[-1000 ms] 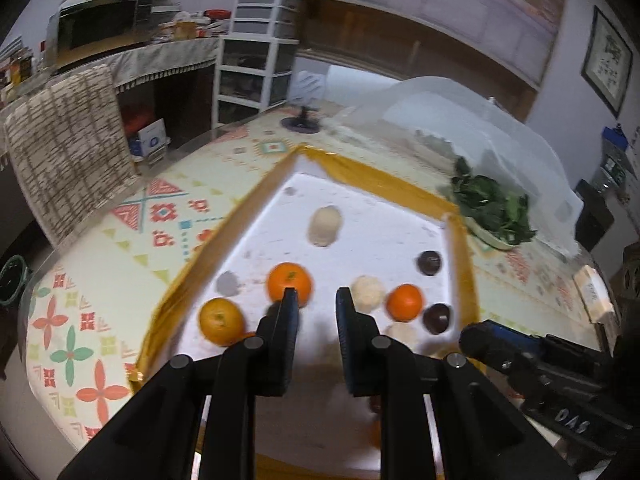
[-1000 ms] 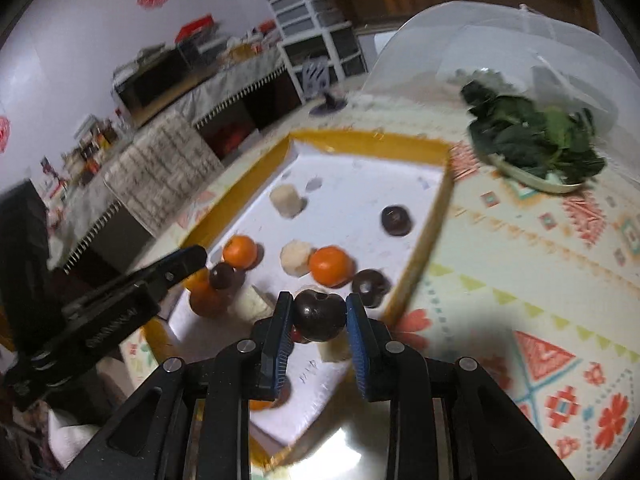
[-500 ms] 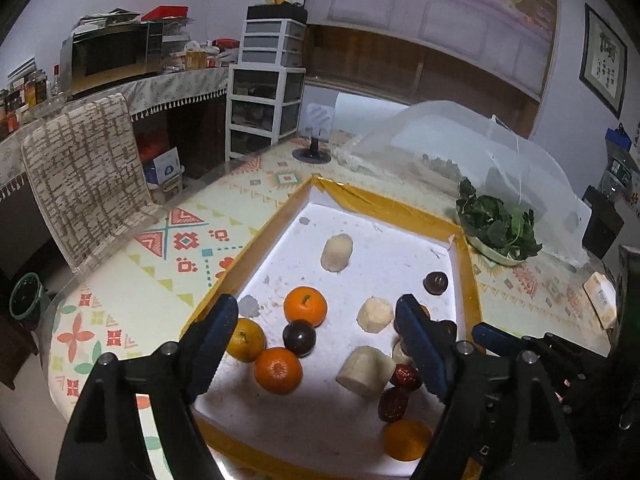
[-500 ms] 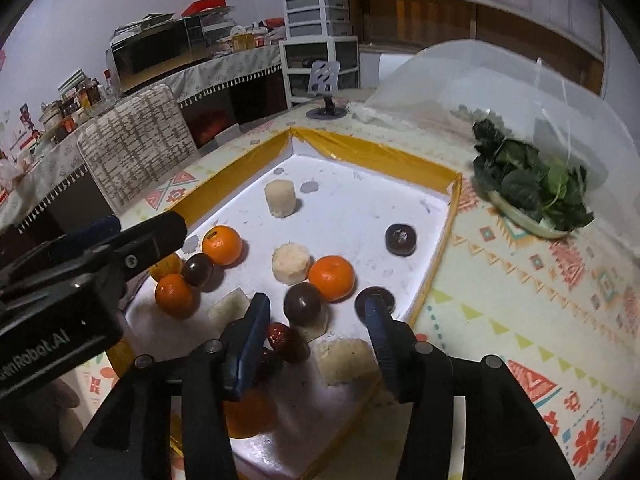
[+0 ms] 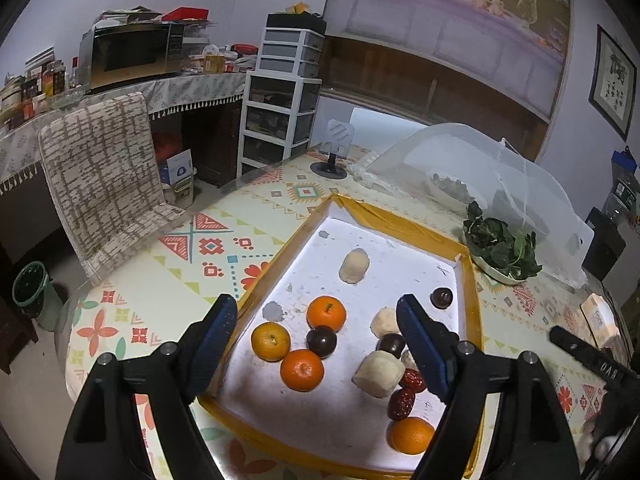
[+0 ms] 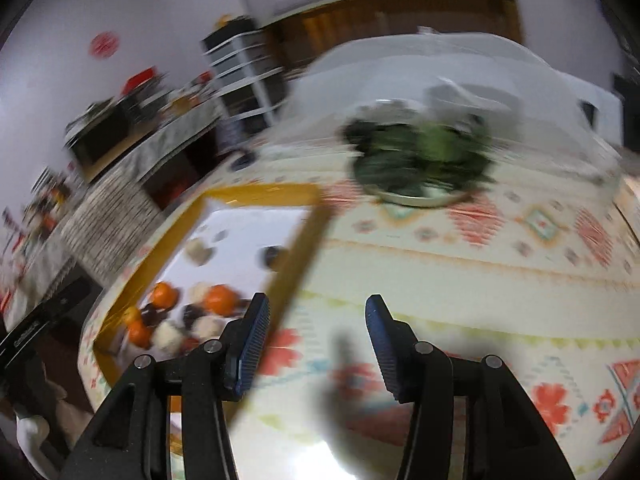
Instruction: Organize fruits
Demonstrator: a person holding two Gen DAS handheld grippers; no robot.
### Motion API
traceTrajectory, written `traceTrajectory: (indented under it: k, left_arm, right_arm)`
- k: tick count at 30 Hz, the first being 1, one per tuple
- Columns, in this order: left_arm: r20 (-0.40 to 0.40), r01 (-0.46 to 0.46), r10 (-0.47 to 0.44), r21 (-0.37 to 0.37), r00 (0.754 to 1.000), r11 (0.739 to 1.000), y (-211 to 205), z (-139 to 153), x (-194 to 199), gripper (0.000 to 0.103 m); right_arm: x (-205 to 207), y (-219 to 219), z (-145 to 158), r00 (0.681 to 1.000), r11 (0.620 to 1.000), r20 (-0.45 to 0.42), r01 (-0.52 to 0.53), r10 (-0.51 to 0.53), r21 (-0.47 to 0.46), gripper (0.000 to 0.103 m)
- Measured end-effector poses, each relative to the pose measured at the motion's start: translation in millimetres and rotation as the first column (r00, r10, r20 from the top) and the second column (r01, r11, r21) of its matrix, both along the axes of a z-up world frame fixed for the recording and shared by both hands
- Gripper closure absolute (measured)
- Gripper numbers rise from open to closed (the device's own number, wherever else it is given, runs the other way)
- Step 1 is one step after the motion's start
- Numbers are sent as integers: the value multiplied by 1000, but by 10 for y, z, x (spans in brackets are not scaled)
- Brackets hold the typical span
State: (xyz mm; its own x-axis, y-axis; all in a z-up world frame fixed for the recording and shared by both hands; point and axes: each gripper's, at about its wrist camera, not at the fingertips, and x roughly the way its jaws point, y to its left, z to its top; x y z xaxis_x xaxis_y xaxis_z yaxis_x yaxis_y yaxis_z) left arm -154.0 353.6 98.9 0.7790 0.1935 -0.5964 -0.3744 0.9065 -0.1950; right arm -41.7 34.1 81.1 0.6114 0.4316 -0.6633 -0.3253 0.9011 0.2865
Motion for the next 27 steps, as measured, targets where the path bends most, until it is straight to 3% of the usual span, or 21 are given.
traceTrajectory:
  k: [4,7,9,11,14,20,27]
  left_arm:
    - [27,5,-6,29,1000,1000,-136,39,-8,21]
    - [56,-30,23,133,998,991,-371,109,-16,17]
    - [101,-81,58,241,993,967,-596,185,-65,4]
    - [157,-134,85,332,984,934,-819,268,-142,0]
    - [186,-163,98,379,978,911,-1041,333,-209,0]
    - [124,-127,93,300,988,946,-1143,229,-215,0]
    - [25,-33,28,245,999,969,-1268,116,-123,0]
  right_arm:
    - [47,-580,-78,990,991,-54,131,-130,14,49]
    - [-28,-798,-125,983,984,-78,173,-168,54,49]
    - [-136,-771,-137,984,985,-70,165,-161,46,49]
    - [-228,-670,-143,989,990,-59,135,-133,31,49]
    - [-352,-479,-134,996,997,-32,83,-83,8,47]
    - [-559,-199,-145,1000,1000,-1,-1,1,-25,43]
    - [-710,-135,-182,1000,996,26,-2,4,-94,40]
